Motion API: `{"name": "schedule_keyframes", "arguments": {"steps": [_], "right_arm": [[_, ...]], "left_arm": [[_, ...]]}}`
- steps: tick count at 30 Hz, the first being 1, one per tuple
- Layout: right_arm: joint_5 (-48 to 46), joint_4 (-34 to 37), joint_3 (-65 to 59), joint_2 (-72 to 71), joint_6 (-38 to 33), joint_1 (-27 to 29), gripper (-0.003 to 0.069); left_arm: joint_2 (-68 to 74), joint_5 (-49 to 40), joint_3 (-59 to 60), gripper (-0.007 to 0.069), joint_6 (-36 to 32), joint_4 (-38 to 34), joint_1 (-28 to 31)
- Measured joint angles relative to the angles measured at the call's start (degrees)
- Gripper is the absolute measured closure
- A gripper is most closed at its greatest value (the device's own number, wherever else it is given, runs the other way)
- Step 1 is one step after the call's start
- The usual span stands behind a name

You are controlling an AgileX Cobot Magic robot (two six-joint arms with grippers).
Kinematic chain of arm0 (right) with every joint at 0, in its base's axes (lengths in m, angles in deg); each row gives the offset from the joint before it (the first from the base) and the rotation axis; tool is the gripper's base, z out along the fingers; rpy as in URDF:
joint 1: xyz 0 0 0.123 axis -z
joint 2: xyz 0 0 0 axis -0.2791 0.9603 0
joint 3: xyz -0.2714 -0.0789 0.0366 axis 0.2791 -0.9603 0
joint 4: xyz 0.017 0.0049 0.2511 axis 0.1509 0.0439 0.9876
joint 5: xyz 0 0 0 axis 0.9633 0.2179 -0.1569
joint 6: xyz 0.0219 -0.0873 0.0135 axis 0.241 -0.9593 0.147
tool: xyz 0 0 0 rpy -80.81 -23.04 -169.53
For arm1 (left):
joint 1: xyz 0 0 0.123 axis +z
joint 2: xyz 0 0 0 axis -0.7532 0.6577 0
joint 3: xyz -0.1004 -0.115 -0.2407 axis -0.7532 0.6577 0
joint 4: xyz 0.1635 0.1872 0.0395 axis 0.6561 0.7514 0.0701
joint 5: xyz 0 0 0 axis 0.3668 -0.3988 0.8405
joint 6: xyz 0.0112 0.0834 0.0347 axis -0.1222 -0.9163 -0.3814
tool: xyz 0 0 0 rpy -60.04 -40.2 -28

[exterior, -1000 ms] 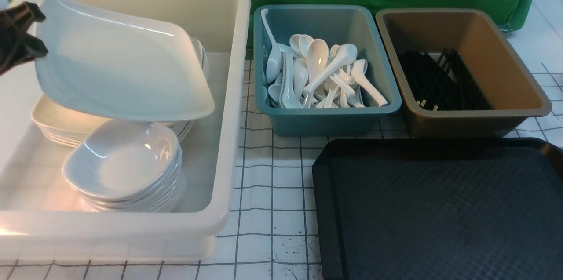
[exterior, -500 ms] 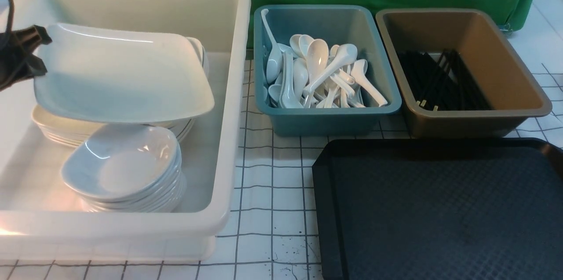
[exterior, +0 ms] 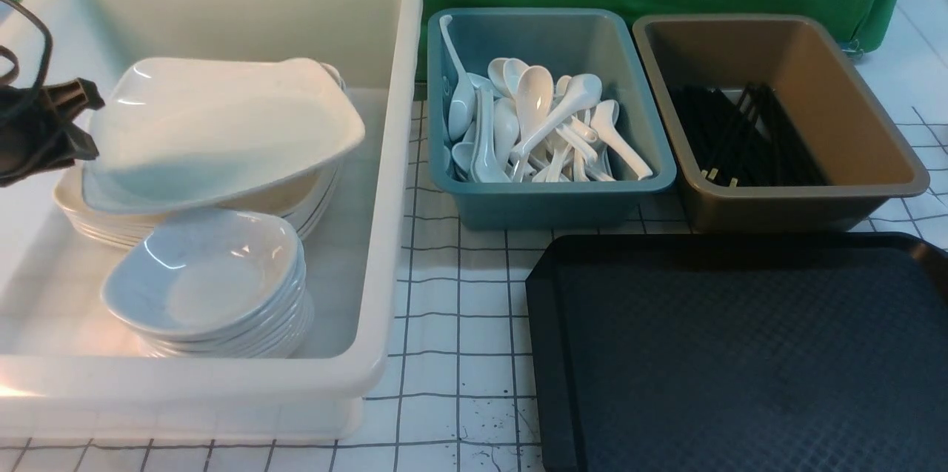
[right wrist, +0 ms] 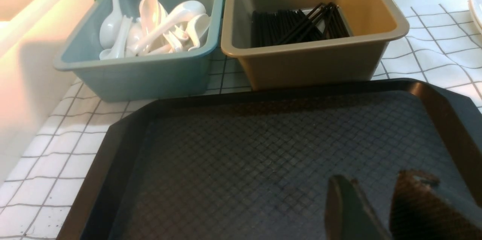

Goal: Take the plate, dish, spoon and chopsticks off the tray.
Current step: Use the left arm to put the plate into the large storage box on the left

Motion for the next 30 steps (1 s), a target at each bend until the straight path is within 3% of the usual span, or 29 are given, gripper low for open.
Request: {"name": "schedule_keyframes", "arguments": {"steps": [6, 11, 17, 20, 25, 30], "right_arm": [[0.0, 0.0, 0.0, 0.0, 0.0, 0.0, 0.0419], [0.0, 0.0, 0.0, 0.0, 0.0, 0.0, 0.0419], [0.0, 0.0, 0.0, 0.0, 0.0, 0.0, 0.0419], [0.0, 0.0, 0.0, 0.0, 0.0, 0.0, 0.0419], [0.0, 0.0, 0.0, 0.0, 0.0, 0.0, 0.0419], [0.0, 0.0, 0.0, 0.0, 0.0, 0.0, 0.0419]], "left_arm": [[0.0, -0.32, 0.0, 0.0265, 5.08, 4.59, 0.0], [-0.25, -1.86, 0.0, 0.025, 9.87, 5.26, 0.0], [-1.09, -7.02, 0.0, 0.0427, 11.45, 4.94, 0.0], [-1.14, -12.62, 0.0, 0.0587, 10.29, 3.46, 0.0], [-1.08, -15.25, 0.0, 0.063, 5.19, 0.36, -1.14], [0.81, -11.9, -0.05, 0.0631, 4.49, 2.97, -3.46]]}}
